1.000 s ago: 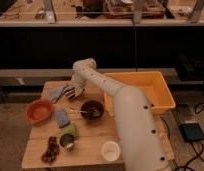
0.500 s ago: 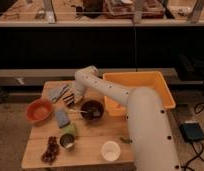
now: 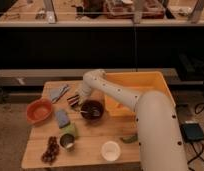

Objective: Wipe table surface with eraser

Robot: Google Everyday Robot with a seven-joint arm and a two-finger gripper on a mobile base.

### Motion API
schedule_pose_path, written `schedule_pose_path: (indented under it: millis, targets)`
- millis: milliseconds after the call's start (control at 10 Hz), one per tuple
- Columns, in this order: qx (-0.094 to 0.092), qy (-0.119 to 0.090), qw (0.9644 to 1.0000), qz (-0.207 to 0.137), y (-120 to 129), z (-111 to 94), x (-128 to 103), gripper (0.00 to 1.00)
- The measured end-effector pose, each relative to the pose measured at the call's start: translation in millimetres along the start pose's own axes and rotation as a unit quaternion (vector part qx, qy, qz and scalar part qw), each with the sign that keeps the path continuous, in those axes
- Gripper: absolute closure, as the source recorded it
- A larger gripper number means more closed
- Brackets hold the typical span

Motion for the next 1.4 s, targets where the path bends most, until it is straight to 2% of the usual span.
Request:
schedule_pose_path:
  millis: [1100,1400]
  targets:
    - [-0.002,0.001,1.0000,0.000,1.4,-0.2,0.8,0.90]
    - [-0.007,0.006,1.0000,0.000,1.8,-10.5,3.2,0.90]
